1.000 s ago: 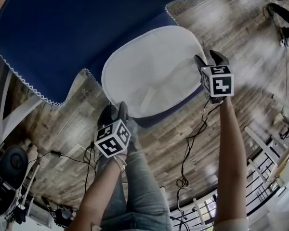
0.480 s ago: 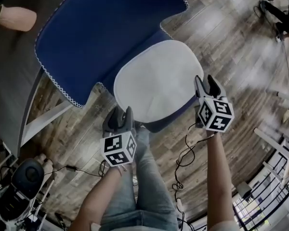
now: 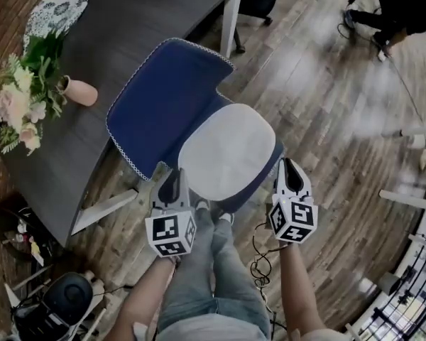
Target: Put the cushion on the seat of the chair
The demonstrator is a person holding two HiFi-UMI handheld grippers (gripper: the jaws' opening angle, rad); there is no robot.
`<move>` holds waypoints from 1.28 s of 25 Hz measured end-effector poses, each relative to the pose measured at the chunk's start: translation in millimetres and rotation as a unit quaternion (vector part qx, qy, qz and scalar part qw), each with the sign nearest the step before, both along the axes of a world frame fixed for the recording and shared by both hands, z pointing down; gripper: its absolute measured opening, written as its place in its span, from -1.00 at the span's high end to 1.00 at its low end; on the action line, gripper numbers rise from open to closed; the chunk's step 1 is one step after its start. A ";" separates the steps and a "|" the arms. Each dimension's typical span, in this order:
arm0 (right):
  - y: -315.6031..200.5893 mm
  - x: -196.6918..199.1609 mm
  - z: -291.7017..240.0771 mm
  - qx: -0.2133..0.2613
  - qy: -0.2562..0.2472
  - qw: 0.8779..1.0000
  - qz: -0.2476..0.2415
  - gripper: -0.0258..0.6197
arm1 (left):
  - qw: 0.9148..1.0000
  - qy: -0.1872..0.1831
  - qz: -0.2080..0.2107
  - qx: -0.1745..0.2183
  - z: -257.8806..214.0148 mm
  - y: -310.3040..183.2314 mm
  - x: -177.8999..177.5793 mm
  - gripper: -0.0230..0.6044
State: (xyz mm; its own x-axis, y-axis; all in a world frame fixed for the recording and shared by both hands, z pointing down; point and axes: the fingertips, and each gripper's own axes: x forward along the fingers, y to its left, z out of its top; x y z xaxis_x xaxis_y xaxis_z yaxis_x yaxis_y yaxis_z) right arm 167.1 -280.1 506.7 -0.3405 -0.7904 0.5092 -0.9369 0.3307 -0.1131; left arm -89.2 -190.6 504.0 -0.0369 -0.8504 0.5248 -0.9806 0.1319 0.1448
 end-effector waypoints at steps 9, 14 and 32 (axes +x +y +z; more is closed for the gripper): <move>23.5 40.1 -148.1 0.058 -0.037 0.996 0.050 0.91 | 0.997 -0.024 0.008 0.074 -155.2 -9.0 10.3 0.88; 38.7 64.2 -215.8 0.087 -0.041 0.993 0.068 0.91 | 0.992 -0.022 0.026 0.122 -234.8 -13.3 15.9 0.89; 56.0 84.1 -279.9 0.127 -0.009 0.988 0.089 0.92 | 0.984 -0.008 0.045 0.175 -298.8 -16.6 6.3 0.89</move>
